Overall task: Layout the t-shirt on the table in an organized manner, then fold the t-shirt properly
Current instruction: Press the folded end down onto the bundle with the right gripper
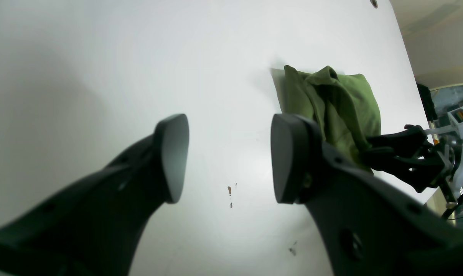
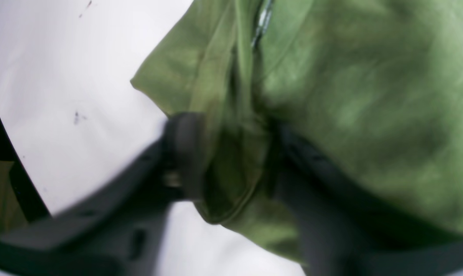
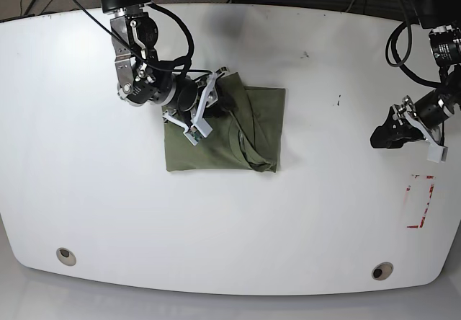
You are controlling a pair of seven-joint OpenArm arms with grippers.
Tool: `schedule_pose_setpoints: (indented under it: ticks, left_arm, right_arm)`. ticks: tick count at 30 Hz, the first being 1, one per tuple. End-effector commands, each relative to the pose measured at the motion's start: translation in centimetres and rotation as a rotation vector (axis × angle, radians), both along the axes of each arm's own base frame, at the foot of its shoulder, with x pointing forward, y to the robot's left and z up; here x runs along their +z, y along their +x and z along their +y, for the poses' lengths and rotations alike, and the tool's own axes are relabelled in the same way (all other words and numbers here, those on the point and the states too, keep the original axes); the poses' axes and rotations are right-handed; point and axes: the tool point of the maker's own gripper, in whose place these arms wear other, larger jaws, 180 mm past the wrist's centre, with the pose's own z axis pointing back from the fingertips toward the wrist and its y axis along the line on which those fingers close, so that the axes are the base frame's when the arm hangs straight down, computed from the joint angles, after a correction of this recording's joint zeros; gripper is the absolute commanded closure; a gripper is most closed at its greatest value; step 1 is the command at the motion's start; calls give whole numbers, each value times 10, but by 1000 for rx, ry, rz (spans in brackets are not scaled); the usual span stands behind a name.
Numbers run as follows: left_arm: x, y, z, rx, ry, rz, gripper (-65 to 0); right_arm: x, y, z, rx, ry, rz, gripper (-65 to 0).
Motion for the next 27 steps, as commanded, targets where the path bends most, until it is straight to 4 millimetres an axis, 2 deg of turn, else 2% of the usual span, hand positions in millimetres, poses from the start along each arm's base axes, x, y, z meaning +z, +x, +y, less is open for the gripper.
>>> schedule_pose_setpoints:
  ticks: [1, 3, 8, 11, 19, 22, 27]
  left_arm:
    - [20, 8, 4, 2, 2, -67, -319]
    - [19, 8, 4, 2, 3, -65, -319]
    - [20, 8, 5, 2, 5, -65, -319]
    - [20, 8, 5, 2, 5, -65, -319]
    - [20, 8, 6, 3, 6, -66, -319]
    - [20, 8, 6, 3, 6, -66, -319]
    - [20, 8, 6, 2, 7, -65, -319]
  right_arm:
    - [18, 14, 6, -4, 44, -55, -119]
    - [20, 15, 12, -5, 58, -58, -135]
    - [23, 16, 18, -7, 74, -59, -228]
    - [23, 16, 18, -7, 76, -59, -225]
    - [21, 18, 24, -10, 81, -51, -116]
    - [11, 20, 21, -13, 42, -39, -133]
    - [-2, 19, 22, -13, -5, -19, -219]
